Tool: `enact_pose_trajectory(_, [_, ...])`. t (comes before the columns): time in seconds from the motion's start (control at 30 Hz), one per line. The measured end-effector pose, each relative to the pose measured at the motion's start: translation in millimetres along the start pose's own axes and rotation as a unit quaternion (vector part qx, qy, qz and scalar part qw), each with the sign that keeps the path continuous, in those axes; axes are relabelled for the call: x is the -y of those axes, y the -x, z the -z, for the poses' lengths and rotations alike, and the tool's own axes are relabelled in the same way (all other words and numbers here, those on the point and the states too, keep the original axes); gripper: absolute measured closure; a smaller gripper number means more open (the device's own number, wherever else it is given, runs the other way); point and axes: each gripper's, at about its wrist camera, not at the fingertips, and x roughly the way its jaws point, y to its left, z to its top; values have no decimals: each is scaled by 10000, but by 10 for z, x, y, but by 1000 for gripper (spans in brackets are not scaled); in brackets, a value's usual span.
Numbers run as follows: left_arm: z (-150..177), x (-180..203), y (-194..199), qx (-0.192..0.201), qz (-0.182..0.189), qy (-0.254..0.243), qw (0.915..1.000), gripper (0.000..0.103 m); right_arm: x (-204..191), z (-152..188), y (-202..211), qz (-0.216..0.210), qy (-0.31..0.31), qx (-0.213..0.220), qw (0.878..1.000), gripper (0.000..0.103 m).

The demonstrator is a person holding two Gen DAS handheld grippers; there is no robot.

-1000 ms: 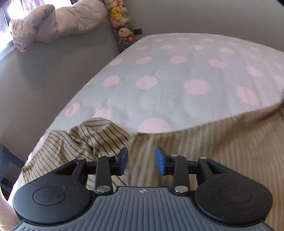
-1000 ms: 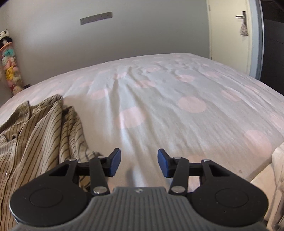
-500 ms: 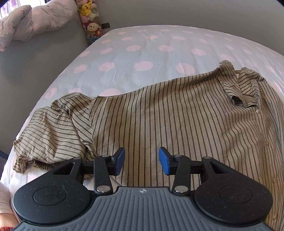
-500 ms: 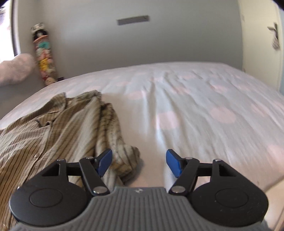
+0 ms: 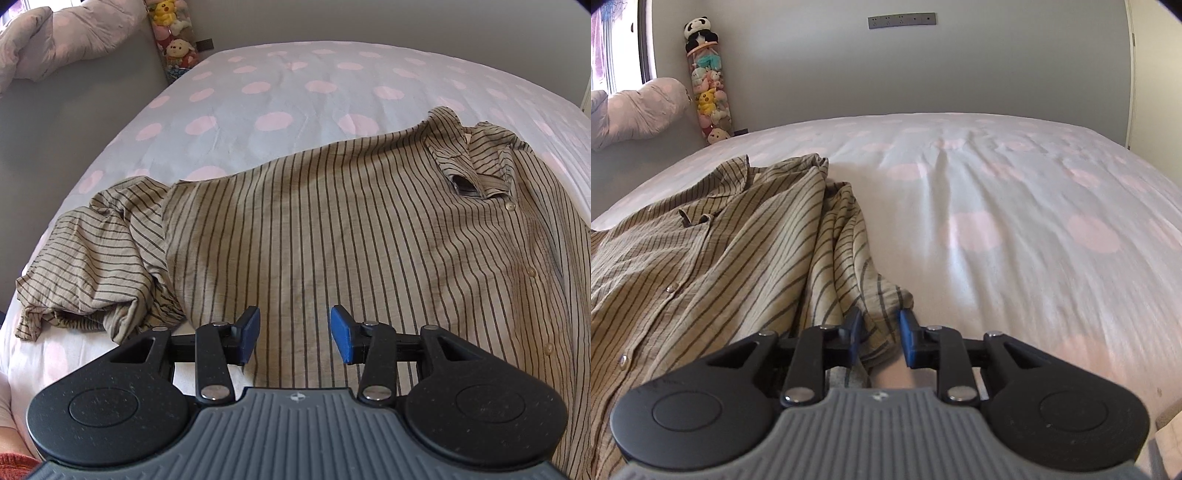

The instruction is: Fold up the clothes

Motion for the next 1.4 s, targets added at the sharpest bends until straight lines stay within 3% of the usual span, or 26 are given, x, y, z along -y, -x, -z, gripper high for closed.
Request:
enact_pose_trajectory(0.1, [47,-10,-50,-49,18,30,10000,63,20,6,-1,42,-119,-14,9999,95])
enact_pose_trajectory(0.4, [160,-121,-163,-145,209,228,9994,63,49,-206,140,504,-220,206,9983,97])
enact_pose_trajectory(0.57, [186,-193,-260,-138,282,261,9992,63,101,-634,32,876,342,30,9956,98])
enact_pose_trajectory(0.7, [231,-318,-366,-229,348,455,9981,63,358,-1050,-163,1232,426,-312,9910,98])
enact_pose_trajectory(0.9, [270,-478,-533,-363,317,602,9970,63,818,-1430,-560,1944,674,-809,9753,98])
enact_pose_trajectory(1.17, [211,-535,-719,-461,299,623,9965,63,1346,-1498,-1142,2749,860,-1182,9503,103])
enact_pose_trajectory(1.27, [204,-501,-766,-482,287,546,9969,63,1500,-1413,-1331,2743,838,-1320,9488,103])
enact_pose_trajectory(1.4, [216,-445,-808,-502,274,411,9975,63,1658,-1321,-1350,2287,377,-1319,9638,102])
